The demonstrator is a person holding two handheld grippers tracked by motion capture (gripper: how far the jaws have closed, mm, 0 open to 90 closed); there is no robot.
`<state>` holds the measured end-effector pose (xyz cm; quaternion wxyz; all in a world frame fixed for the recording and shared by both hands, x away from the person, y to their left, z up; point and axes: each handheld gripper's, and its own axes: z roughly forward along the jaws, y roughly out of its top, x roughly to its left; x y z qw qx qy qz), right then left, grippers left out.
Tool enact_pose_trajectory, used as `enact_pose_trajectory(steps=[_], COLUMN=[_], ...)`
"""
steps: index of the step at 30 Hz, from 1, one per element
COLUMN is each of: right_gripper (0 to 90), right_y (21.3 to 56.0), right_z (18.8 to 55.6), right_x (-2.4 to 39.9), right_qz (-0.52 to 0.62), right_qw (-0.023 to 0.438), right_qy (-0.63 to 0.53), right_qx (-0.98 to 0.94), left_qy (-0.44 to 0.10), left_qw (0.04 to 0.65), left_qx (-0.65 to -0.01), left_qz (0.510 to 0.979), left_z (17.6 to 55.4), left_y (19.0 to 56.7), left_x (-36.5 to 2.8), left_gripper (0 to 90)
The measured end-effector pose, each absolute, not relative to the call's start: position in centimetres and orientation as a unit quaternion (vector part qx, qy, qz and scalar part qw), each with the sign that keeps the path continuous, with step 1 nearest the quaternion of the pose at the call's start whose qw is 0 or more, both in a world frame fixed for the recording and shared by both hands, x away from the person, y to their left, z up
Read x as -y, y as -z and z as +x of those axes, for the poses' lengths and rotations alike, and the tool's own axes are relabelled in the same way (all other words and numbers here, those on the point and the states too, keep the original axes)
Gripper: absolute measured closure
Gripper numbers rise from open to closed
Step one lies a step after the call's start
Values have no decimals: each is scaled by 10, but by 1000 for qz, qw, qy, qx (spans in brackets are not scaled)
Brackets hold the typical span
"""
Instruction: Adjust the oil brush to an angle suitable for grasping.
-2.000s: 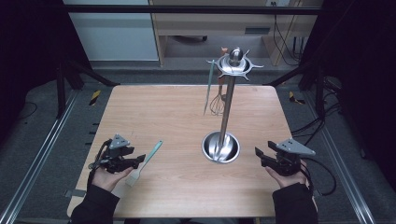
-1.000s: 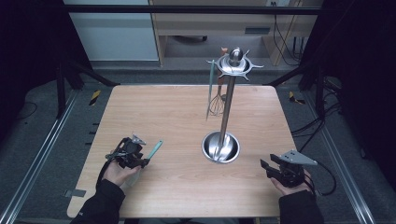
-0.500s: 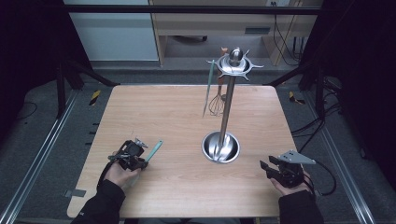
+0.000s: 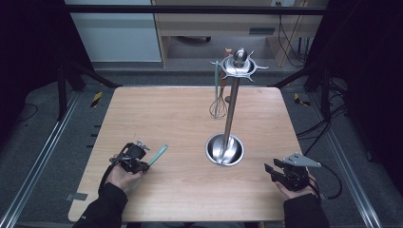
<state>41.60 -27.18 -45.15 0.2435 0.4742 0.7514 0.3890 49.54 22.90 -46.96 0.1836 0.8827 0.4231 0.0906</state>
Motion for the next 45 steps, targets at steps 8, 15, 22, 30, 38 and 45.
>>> enact_pose_trajectory(steps=[8,15,22,30,38,45], right_gripper=[561,562,562,559,558,558], right_y=[452,452,452,453,452,452], right_z=[416,417,416,417,416,416], right_x=[272,272,272,272,273,272], right_qz=[474,472,475,478,479,477], right_qw=[242,244,240,241,238,238], right_qy=[-389,-389,-388,-386,-386,-386], right_qx=[-752,-753,-752,-752,-751,-753], left_qy=[-93,-88,-88,-99,-88,-109], left_qw=[184,185,190,175,187,220], left_qx=[-418,-417,-424,-419,-423,-424], left_qz=[885,886,881,885,882,872], left_z=[495,495,493,492,492,484], left_y=[469,470,470,470,470,453], left_x=[-229,-231,-231,-226,-230,-237], left_gripper=[778,772,791,825,829,830])
